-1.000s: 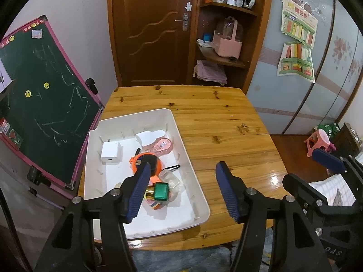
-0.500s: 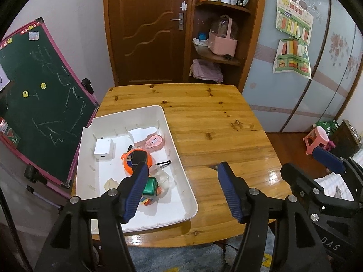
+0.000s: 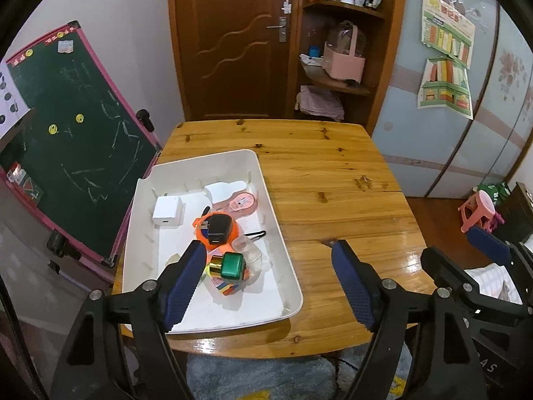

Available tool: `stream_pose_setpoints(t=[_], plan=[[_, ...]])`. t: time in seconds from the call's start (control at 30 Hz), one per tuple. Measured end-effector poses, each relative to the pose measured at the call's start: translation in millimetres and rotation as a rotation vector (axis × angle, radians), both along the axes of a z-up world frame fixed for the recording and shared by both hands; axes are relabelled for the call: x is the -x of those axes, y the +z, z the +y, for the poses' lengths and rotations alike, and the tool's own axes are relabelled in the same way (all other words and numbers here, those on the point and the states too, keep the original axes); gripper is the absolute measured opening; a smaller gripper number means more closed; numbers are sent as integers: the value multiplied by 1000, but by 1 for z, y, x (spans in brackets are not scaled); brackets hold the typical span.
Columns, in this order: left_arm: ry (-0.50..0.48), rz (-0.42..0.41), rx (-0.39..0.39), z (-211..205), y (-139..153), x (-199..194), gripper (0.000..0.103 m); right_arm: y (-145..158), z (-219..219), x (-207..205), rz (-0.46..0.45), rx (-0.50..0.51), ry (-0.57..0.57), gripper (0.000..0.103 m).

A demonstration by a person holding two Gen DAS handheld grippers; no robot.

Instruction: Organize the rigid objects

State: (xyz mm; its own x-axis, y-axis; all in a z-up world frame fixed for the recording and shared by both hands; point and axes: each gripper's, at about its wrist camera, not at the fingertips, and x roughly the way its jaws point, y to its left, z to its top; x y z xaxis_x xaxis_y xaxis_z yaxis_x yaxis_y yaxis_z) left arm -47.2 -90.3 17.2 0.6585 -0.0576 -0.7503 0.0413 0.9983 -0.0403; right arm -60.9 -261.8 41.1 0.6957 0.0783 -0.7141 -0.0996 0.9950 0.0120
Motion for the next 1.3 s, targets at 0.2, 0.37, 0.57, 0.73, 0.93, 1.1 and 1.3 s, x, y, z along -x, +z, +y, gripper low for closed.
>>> stream_pose_setpoints(t=[0.2,0.37,0.57,0.73,0.93,1.1,1.3], plan=[[20,12,-15,0,-1,0,81,0,-1,0,-2,-1,-6,77],[20,6,-20,0,-1,0,81,0,-1,1,-7,1,-11,77],[27,3,-30,0,-2,0,81,0,-3,0,-3,0,-18,77],[33,10,-39,0,-5,-2,81,0,-7,-1,1,-3,-31,77],[41,20,-39,1,-8,-3,81,-3,-7,-2,13,-3,-30,77],[47,23,-35,2,-9,-2,81,-3,-7,-3,14,-1,-30,77],[49,28,-36,1,-10,-1,81,-6,-7,-3,22,-1,-33,77]])
